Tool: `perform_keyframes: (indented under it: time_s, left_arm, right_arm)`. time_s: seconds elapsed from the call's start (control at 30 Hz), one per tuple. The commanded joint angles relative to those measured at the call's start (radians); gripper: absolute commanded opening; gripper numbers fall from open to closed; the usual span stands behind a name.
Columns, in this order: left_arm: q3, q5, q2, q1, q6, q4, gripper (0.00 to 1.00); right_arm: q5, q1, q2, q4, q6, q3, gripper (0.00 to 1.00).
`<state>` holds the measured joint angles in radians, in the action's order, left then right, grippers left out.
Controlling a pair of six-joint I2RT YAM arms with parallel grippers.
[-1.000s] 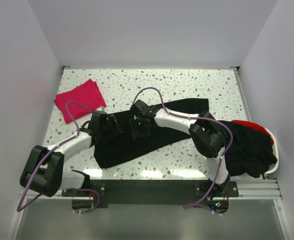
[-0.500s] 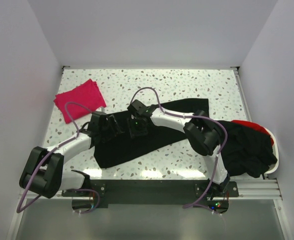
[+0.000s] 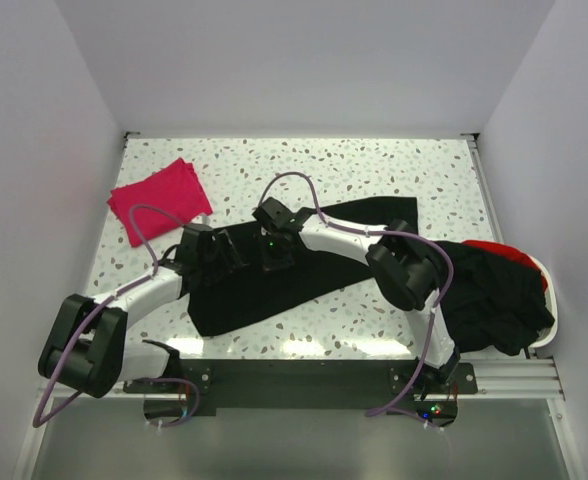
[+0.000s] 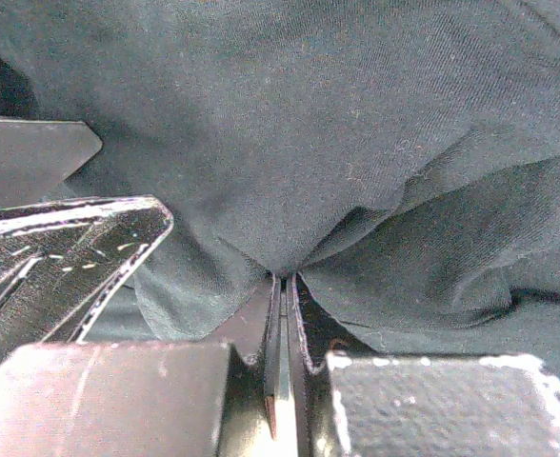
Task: Fold and stack the t-shirts
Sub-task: Fold the tshirt
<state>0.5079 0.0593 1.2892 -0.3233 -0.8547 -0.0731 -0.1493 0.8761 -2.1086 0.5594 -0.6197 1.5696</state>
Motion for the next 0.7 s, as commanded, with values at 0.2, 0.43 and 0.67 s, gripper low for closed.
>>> perform_keyframes:
  time_s: [0.2,0.43,0.67]
  left_arm:
    - [-0.029,-0.045,0.016,-0.003,0.000,-0.074,0.76]
    - [-0.026,-0.056,0.024,-0.003,0.003,-0.091,0.76]
    - [-0.031,-0.056,0.024,-0.003,0.006,-0.099,0.76]
  right_arm:
    - [0.014,0.004,0.076,0.134,0.014,0.030,0.02]
    - [0.024,0.004,0.185,0.189,0.003,-0.083,0.04]
    - [0.051,0.004,0.229,0.214,0.005,-0.122,0.10]
